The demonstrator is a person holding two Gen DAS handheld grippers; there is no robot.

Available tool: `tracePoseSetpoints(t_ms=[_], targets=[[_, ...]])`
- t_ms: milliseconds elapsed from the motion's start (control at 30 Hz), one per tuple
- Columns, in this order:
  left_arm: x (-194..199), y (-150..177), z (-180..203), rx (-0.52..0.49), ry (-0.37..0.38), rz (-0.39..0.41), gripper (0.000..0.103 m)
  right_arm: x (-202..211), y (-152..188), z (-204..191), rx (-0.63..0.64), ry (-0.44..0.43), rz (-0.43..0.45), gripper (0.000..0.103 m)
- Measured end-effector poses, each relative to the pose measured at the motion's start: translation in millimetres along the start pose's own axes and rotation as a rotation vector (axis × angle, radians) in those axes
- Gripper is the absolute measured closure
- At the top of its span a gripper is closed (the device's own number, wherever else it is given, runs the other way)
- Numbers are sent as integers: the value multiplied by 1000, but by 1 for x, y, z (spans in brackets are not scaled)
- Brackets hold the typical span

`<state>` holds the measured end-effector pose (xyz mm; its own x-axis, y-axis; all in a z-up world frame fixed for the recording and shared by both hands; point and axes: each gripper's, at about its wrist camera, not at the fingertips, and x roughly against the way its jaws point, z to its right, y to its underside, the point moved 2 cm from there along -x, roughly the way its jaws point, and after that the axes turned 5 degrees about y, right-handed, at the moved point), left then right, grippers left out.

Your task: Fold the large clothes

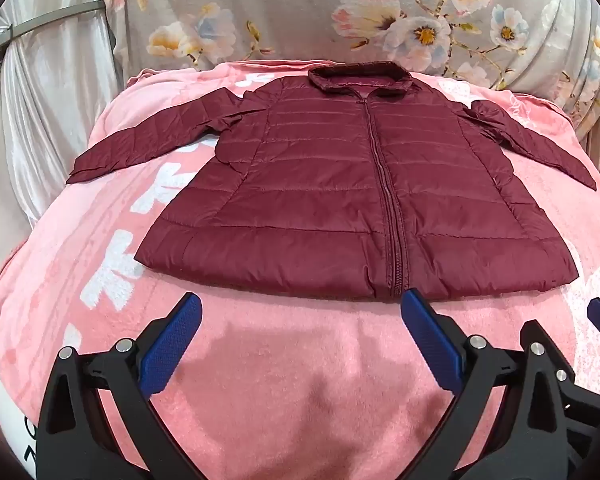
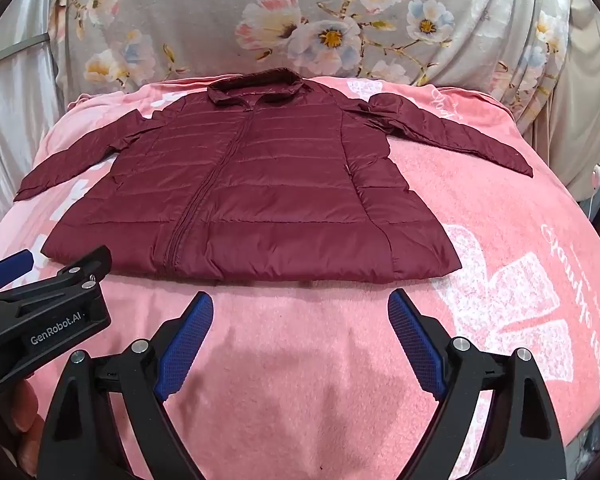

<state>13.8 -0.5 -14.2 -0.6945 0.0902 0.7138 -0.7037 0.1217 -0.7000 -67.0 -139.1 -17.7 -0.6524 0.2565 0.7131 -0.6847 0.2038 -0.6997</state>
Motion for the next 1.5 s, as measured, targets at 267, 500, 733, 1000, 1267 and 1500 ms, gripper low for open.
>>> tracePoseSetpoints(t_ms=[267,500,733,1000,1267,1500], targets=[[0,-1,-3,11,4,2,6,1,-2,0,3,2,2,16],[0,-2,-1,9,-4,5,6,1,-2,0,4,1,-3,16],[2,-1,-1,7,-4,5,6,1,0,-1,1,1,-3,16],[2,0,0,7,-5,9,6,0,-2,-2,0,0,-8,16],[2,1,-2,5,-4,6,6,-3,1,-2,-2,0,-11,16],[2,1,-3,6,-4,5,6,-2,0,-2,-2,-1,-12,16]])
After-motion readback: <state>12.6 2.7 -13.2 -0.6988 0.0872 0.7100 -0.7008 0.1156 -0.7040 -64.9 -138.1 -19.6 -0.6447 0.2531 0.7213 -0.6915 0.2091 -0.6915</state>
